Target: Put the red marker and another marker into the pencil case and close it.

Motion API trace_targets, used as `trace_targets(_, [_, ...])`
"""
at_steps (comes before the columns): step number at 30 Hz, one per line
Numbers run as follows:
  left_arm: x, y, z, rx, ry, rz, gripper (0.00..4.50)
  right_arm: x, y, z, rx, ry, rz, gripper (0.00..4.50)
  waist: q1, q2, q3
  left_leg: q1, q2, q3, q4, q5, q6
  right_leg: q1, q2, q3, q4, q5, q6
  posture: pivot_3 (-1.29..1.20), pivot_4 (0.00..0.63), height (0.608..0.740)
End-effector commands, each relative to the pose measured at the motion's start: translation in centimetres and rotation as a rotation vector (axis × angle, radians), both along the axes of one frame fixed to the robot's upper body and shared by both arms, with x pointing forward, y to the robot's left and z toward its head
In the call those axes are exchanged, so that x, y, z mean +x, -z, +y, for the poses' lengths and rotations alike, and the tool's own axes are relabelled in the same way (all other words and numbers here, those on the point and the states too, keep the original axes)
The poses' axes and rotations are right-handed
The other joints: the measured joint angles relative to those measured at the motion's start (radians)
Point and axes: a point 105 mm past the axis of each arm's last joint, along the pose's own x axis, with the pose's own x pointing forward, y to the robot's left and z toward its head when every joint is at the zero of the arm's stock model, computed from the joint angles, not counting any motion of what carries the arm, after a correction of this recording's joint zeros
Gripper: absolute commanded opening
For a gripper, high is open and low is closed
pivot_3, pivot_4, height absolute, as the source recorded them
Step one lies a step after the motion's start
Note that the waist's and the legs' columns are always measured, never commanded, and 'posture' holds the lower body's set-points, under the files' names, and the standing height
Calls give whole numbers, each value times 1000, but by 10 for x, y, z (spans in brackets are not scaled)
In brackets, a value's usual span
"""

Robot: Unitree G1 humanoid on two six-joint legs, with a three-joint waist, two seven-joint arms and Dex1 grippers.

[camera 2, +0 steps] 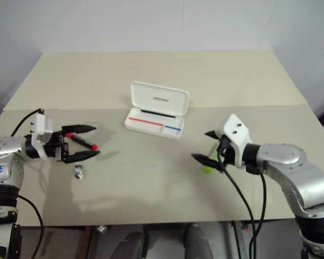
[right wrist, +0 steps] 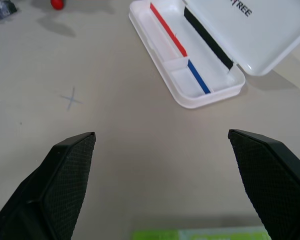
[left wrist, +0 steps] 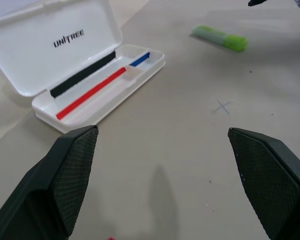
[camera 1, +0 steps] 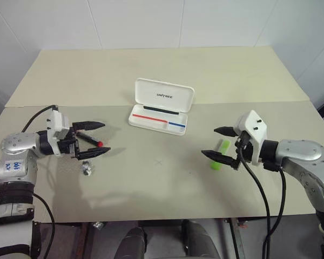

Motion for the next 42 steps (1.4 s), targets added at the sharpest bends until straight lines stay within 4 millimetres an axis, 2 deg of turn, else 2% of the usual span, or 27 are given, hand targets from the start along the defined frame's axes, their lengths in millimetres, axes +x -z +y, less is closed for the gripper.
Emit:
trace_targets(1, [4, -10, 0, 6, 6, -29, 4466, -3, -8, 7, 17, -13, -50, 4500, 0, 0, 0, 0, 0, 0, 0, 0, 0, 0, 0, 0, 0, 0, 0, 0, 150, 740])
trace_targets(7, [2, -12, -3, -18, 25, -18, 4466, 1, -6, 17, 32, -28, -59, 4500, -3, 0, 0, 0, 0, 0, 0, 0, 0, 0, 1, 0, 1, 0, 0, 0, 150, 740])
trace_targets(12, [0, -22, -1, -68, 44, -39, 4466, 10, -11, 41, 30, -77, -77, 4500, -7, 0, 0, 1, 0, 0, 1, 0, 0, 0, 1, 1, 3, 0, 0, 0, 150, 740])
trace_targets(16, [-2, -18, 0, -132, 12, -45, 4466, 24, 6, 61, -51, -94, -30, 4500, -15, 0, 0, 2, 1, 0, 1, 0, -1, 0, 1, 1, 3, 0, -1, 0, 150, 740])
trace_targets(19, [-2, -17, -5, -154, 28, -39, 4466, 33, -2, 72, -44, -134, -63, 4500, -24, 0, 0, 2, 1, 0, 1, 0, -1, 0, 1, 1, 3, 0, -1, 0, 150, 740])
trace_targets(21, [-2, -16, -9, -157, 39, -46, 4466, 41, -1, 73, -51, -135, -62, 4500, -24, 0, 0, 1, 1, 0, 1, 0, -1, -1, 1, 1, 3, 0, -1, 0, 150, 740])
trace_targets(25, [-2, -20, -20, -166, 72, -57, 4466, 69, 19, 70, -169, -85, -7, 4500, -25, 0, 0, 1, 1, 0, 1, 1, -1, -1, 1, 1, 4, 0, -1, 0, 150, 740])
trace_targets(28, [-4, -27, -18, -158, 60, -90, 4466, 82, 19, 80, -174, -105, 28, 4500, -31, 0, 0, 1, 1, 0, 0, 1, -2, -2, 2, 1, 4, 1, -1, 0, 150, 740])
trace_targets(35, [-14, -25, -14, -154, 24, -97, 4466, 98, 13, 85, -177, -144, 34, 4500, -34, 0, 0, 1, 1, 1, -2, 3, -5, -4, 2, 2, 8, 0, -1, 0, 150, 740])
trace_targets(42, [-25, -21, -10, -155, -28, -88, 4466, 105, 12, 92, -186, -193, 47, 4500, -34, 0, 0, 0, 1, 1, -2, 3, -5, -4, 2, 2, 7, 0, -1, 0, 150, 740])
